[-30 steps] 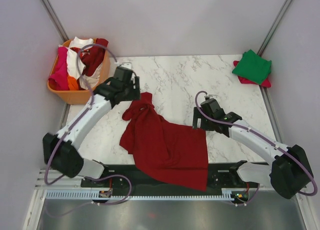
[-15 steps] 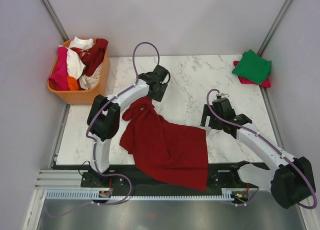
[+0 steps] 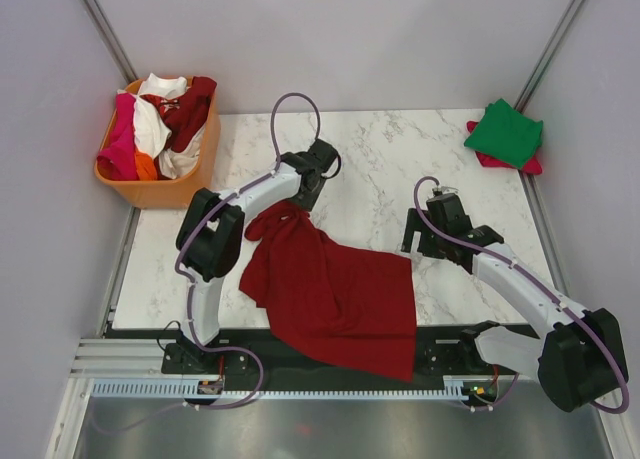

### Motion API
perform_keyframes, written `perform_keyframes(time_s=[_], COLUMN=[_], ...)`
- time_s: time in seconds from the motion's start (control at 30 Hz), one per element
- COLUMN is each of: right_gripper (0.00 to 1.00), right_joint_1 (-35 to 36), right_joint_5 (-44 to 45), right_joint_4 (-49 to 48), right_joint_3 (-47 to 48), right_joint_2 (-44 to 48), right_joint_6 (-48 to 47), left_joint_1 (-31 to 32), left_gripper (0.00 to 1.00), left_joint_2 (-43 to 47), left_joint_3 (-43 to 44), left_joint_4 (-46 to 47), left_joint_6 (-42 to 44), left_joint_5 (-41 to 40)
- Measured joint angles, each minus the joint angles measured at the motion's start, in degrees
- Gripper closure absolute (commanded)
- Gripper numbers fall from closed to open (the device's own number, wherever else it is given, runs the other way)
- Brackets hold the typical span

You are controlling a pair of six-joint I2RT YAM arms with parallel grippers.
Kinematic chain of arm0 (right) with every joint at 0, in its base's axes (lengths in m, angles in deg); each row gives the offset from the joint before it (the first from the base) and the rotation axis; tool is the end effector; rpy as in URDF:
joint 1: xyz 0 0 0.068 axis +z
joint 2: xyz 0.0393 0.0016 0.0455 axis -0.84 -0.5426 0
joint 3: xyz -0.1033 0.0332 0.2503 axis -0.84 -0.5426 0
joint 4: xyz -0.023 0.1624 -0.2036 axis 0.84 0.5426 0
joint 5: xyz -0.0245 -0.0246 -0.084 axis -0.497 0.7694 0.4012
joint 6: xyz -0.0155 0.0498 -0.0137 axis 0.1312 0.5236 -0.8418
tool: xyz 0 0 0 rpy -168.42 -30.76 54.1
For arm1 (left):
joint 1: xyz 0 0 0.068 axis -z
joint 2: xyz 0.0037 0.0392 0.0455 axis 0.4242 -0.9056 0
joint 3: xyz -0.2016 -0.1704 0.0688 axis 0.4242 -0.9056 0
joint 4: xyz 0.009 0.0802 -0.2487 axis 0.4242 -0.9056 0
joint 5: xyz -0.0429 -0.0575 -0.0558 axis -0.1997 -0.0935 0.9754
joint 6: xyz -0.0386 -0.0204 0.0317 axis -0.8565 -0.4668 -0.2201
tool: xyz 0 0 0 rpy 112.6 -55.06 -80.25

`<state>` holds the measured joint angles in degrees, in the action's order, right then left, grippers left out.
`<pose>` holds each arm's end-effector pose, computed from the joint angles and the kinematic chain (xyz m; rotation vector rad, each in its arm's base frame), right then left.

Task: Fold and stack the t-shirts
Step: Flatten the tshirt out

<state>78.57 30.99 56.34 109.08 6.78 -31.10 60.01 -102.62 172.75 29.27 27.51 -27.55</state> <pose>0.2058 0.0756 0.2184 0.2327 2.5031 0.1960 0.3619 -0.2347 0.2036 0.5452 2.5609 0.3449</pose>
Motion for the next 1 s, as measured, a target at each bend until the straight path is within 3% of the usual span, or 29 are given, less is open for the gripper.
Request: perform_keyframes(time_s=[0.13,0.27,0.57,0.77,0.93,1.0], right_gripper=[0.02,0.02,0.02,0.02,0.02,0.02], right_joint_1=[0.0,-0.1,-0.2,-0.2,-0.2,-0.2], right_joint_5=[-0.3,-0.4,-0.5,-1.4,-2.0,-2.4], right_joint_4=[-0.2,-0.5,-0.8,-1.0,-1.0,-1.0], right_joint_3=[0.0,-0.1,-0.5,-0.5,-0.5,-0.5], right_joint_2=[0.0,0.0,-0.5,-1.0,-1.4,-1.4], right_joint_6=[-0.2,-0.4,-0.6,-0.9,-0.9,-1.0], left_joint_1=[0.5,0.6,0.6,0.6,0.6,0.6], left_gripper=[0.65,0.98,0.96,0.86,0.84,0.64], left_joint_2=[-0.1,-0.8,2.1,14.9,24.6,27.9], left_joint_3=[-1.4,-1.9,0.0,5.0,9.0,7.9], left_joint_4=[-0.1,-0.3,-3.7,-7.5,-10.5,-12.0], left_joint_6=[0.0,-0.2,-0.2,-0.5,-2.3,-3.7], left_joint_5=[-0.3,-1.4,-2.8,-2.2,-1.0,-0.5])
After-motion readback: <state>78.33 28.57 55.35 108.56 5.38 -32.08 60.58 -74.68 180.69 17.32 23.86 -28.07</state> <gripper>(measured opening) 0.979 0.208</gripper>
